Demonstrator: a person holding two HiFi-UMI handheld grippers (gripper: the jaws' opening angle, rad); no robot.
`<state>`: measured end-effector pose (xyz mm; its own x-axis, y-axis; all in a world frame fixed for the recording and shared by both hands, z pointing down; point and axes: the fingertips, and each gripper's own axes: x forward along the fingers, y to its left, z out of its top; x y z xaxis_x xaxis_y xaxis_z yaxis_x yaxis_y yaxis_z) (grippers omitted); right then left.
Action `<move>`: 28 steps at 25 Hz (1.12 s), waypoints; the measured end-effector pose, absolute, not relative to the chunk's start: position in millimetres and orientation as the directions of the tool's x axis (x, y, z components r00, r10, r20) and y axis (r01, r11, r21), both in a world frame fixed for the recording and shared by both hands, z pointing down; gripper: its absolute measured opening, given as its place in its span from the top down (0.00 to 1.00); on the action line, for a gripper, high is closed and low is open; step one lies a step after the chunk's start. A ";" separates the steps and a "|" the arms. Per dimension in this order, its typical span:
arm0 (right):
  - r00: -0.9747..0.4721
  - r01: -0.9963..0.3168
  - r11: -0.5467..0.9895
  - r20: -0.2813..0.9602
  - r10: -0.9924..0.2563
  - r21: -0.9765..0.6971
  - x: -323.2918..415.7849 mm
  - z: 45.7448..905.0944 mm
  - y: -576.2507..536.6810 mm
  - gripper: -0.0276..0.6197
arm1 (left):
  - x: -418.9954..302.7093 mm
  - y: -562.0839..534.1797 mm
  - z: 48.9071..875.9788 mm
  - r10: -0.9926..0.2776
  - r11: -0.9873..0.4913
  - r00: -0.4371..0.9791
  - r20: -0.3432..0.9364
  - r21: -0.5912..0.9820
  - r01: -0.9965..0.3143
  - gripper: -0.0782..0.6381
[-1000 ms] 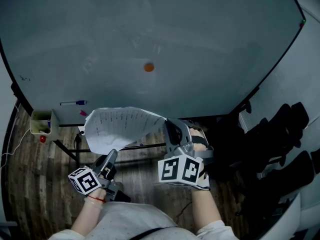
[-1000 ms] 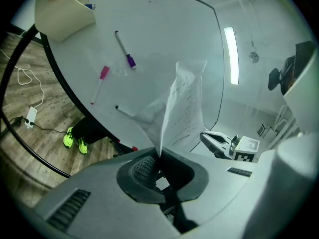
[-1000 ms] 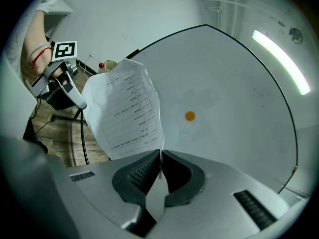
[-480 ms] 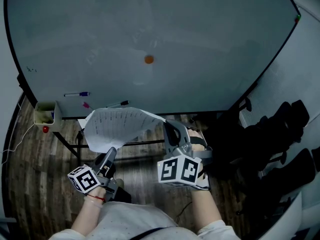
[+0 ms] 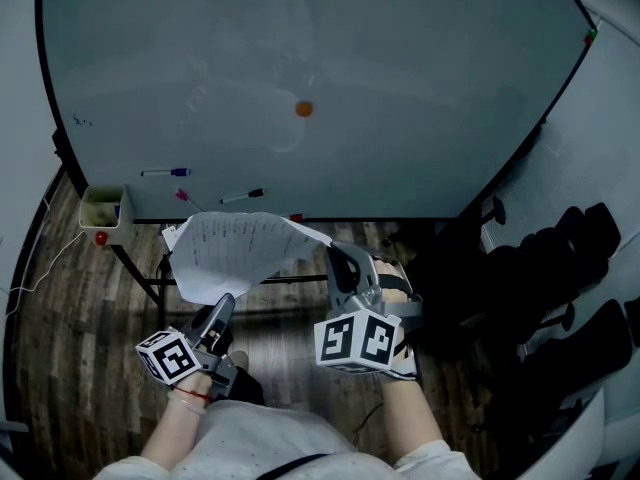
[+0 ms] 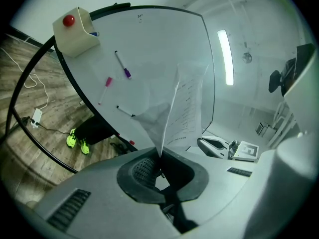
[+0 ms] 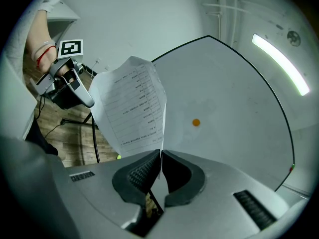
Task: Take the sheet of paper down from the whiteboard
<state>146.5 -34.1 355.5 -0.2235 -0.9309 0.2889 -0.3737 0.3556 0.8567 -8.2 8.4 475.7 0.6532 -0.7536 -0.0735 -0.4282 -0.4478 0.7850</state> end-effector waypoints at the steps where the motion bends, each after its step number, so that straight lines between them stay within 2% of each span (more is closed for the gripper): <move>1: -0.225 -0.374 0.356 0.288 -0.931 0.856 146.7 355.2 -30.2 0.91 | -7.5 12.7 475.1 -0.754 -0.448 0.653 -0.074 0.785 -0.429 0.87; 17: -0.241 -0.395 0.356 0.278 -0.930 0.847 153.3 357.0 21.7 0.91 | -2.6 64.1 473.4 -0.759 -0.457 0.645 -0.084 0.776 -0.436 0.87; 28: -0.244 -0.506 0.391 0.307 -0.920 0.768 172.5 381.0 53.1 0.91 | 7.6 91.4 475.1 -0.753 -0.461 0.654 -0.071 0.766 -0.448 0.87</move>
<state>172.5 53.1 381.0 -0.2444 -0.9197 0.3072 -0.5064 0.3913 0.7684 7.6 91.4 475.1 0.6542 -0.7531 -0.0706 -0.4483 -0.4612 0.7657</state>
